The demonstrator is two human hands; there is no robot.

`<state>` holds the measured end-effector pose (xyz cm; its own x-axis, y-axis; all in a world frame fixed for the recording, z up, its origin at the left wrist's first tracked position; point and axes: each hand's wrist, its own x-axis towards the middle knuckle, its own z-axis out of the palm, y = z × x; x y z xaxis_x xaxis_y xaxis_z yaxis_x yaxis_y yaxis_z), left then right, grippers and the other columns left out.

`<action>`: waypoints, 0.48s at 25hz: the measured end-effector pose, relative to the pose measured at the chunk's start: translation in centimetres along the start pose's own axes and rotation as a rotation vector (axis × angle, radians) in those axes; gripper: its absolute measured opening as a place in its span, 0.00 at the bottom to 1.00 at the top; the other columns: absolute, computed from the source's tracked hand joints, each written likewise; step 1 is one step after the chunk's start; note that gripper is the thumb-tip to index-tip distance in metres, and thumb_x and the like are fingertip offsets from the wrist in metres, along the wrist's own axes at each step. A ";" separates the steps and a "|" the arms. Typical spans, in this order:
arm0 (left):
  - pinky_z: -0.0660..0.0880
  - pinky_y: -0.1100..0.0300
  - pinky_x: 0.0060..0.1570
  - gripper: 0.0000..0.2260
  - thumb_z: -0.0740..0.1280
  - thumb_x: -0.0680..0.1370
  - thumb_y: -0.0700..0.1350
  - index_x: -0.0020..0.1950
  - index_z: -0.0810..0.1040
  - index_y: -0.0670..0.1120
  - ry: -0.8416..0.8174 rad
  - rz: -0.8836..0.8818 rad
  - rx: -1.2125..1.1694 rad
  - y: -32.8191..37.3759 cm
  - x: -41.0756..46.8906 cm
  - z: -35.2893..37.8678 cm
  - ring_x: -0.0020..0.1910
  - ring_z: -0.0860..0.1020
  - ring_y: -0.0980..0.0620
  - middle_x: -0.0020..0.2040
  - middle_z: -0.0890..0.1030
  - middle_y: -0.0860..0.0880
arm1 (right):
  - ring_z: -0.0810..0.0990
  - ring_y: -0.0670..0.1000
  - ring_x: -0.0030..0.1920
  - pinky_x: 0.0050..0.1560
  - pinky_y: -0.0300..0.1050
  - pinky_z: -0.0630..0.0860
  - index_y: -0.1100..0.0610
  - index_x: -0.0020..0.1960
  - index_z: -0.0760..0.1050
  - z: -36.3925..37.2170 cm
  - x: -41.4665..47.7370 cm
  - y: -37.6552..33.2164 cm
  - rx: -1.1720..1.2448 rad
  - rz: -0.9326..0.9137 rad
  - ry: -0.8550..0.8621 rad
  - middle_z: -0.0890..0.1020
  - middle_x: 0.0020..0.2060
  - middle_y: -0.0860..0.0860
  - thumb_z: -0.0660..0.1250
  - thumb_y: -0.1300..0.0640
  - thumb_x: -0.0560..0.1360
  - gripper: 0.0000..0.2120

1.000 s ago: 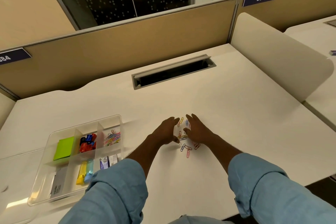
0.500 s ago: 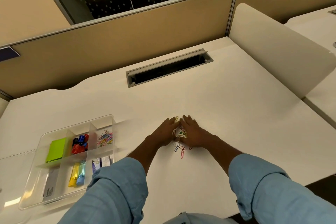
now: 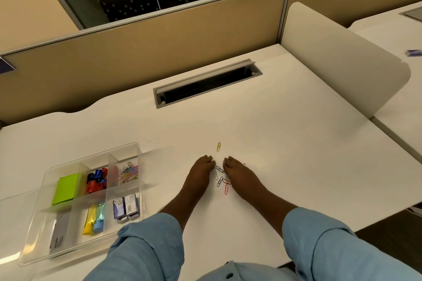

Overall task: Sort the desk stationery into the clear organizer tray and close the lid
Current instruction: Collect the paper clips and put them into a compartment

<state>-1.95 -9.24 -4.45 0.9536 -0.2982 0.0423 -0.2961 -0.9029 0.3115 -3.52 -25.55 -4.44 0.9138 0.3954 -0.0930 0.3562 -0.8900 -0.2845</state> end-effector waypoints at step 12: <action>0.67 0.54 0.47 0.09 0.56 0.75 0.32 0.43 0.75 0.39 -0.090 0.099 0.168 -0.4 -0.3 -1.5 0.49 0.74 0.45 0.46 0.77 0.41 | 0.75 0.56 0.52 0.43 0.47 0.72 0.62 0.46 0.75 -2.3 0.6 -1.7 -0.138 0.011 0.064 0.78 0.46 0.57 0.60 0.69 0.73 0.07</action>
<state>-2.00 -8.34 -3.17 0.9129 -0.4075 -0.0228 -0.4001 -0.9046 0.1470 -3.13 -24.33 -1.86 0.9268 0.3742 -0.0333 0.3656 -0.9187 -0.1494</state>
